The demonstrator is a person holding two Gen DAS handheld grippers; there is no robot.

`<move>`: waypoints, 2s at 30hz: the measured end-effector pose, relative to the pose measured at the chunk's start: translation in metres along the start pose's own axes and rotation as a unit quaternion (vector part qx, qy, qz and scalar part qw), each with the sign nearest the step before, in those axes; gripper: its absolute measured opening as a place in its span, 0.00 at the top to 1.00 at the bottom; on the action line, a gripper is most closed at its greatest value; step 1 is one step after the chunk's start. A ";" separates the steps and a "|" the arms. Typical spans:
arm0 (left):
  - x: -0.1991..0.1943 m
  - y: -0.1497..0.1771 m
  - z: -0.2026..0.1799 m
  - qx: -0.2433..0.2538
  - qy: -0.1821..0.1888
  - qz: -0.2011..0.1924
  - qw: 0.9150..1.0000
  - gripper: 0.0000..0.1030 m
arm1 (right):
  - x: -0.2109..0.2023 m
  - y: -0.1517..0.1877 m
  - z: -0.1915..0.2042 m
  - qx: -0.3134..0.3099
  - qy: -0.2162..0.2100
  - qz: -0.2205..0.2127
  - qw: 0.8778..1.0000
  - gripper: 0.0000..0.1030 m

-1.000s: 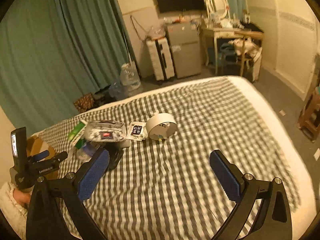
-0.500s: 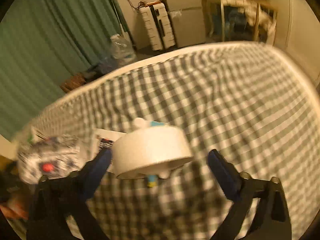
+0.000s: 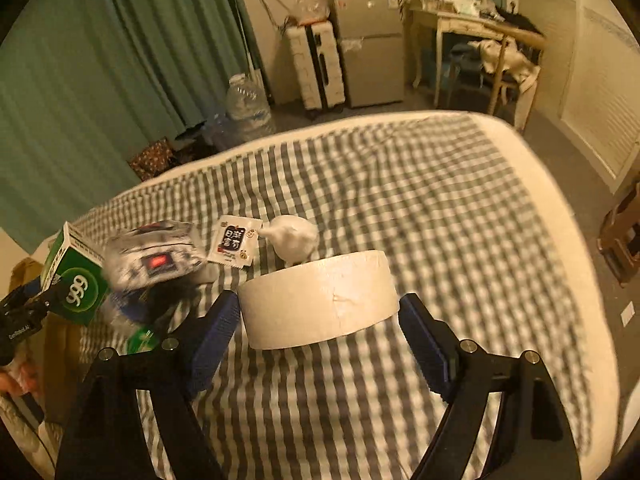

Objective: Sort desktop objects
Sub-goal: 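Place the green box and tape roll into the cardboard box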

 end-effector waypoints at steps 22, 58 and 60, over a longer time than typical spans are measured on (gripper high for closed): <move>-0.179 0.102 0.060 -0.078 0.000 -0.035 0.996 0.14 | -0.158 0.081 0.243 -0.150 -0.078 -0.081 0.982 0.21; -0.180 0.204 0.260 -0.167 -0.053 -0.073 0.982 0.00 | -0.051 0.142 0.478 -0.113 -0.093 -0.006 0.989 0.00; -0.185 0.202 0.248 -0.158 -0.056 -0.074 0.983 0.00 | -0.064 0.139 0.451 -0.099 -0.094 -0.022 0.990 0.00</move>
Point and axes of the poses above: each gripper's, at about its wrist camera, not at the fingertips, and x roughly the way its jaws point, z to its left, y to its underside, the point moved 9 cm from there along x, roughly the way its jaws point, and after that the axes turned 12 degrees about z, right-handed, at the moved point
